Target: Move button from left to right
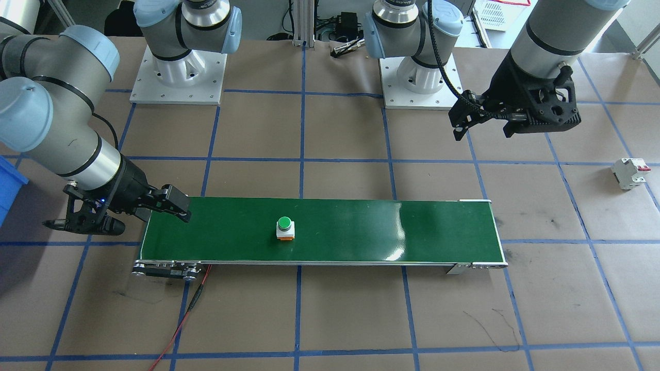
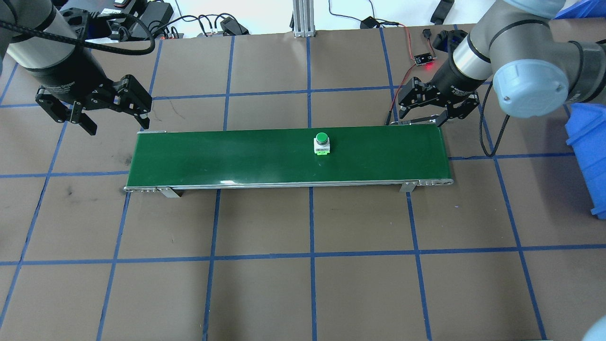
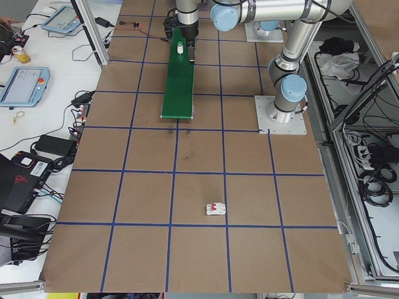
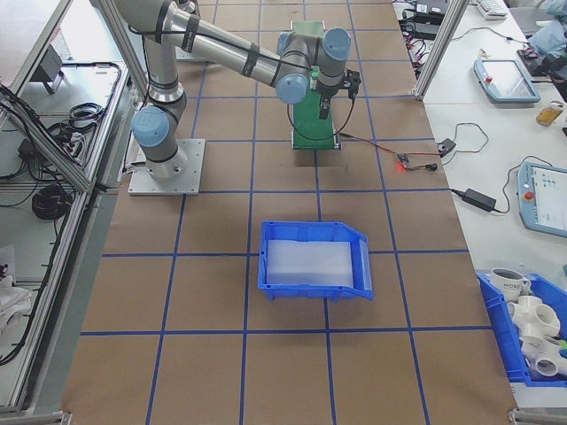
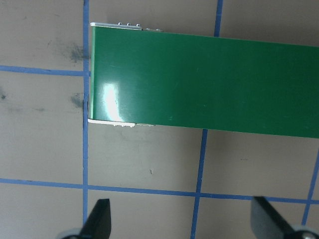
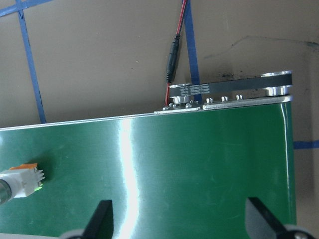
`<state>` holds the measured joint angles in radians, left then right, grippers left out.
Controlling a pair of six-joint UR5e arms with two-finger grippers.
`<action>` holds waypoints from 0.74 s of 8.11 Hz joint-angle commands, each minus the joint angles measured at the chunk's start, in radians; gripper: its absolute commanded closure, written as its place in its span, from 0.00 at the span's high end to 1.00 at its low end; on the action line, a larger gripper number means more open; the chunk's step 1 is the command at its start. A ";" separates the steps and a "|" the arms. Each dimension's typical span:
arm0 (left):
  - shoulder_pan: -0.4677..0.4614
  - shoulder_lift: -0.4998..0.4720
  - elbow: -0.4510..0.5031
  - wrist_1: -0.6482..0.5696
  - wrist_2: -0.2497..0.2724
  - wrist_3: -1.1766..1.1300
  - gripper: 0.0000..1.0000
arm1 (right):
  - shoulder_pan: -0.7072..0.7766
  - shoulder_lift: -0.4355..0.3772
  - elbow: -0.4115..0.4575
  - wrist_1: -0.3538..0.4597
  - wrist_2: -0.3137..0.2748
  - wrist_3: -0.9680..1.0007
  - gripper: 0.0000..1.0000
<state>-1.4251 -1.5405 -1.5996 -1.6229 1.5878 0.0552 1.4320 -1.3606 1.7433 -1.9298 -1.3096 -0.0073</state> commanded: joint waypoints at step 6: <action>0.000 0.002 0.000 0.000 0.000 0.000 1.00 | 0.176 0.052 0.001 -0.130 -0.025 0.233 0.91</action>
<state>-1.4250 -1.5386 -1.6000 -1.6230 1.5877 0.0552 1.5824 -1.3365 1.7442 -2.0271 -1.3272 0.2031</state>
